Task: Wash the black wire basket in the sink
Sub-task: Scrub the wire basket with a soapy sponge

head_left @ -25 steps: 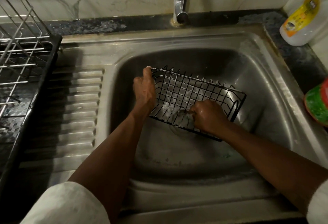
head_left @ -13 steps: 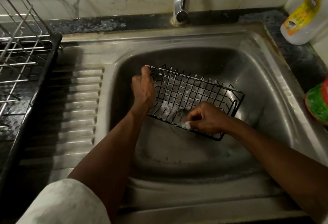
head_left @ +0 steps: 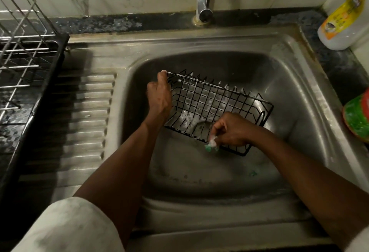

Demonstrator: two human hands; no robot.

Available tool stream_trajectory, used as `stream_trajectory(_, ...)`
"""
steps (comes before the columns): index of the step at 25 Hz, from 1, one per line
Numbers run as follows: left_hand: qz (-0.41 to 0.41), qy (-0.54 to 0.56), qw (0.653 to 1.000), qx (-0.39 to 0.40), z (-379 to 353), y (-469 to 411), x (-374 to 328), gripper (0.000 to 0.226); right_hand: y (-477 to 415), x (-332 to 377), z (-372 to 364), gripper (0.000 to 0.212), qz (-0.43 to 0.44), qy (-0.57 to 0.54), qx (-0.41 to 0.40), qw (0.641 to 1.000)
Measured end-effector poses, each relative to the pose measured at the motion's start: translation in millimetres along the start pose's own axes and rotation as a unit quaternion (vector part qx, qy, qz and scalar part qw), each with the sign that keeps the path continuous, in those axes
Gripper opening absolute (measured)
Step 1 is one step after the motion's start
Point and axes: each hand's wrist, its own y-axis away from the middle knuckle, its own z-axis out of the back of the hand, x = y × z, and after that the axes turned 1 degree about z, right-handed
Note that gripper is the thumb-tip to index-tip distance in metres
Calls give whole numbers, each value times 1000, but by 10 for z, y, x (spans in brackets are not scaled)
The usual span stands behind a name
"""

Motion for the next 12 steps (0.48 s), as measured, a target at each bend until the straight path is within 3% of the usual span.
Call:
stream_trajectory(5, 14, 27, 999, -22, 27, -24, -34, 39, -119, -122, 14, 11, 34, -11, -205, 978)
stream_trajectory(7, 13, 23, 999, -25, 19, -17, -35, 39, -188, -155, 23, 11, 21, 7, -253, 967)
stream_trajectory(12, 5, 16, 999, -32, 21, -10, -25, 42, -257, -126, 42, 16, 55, 169, -96, 979)
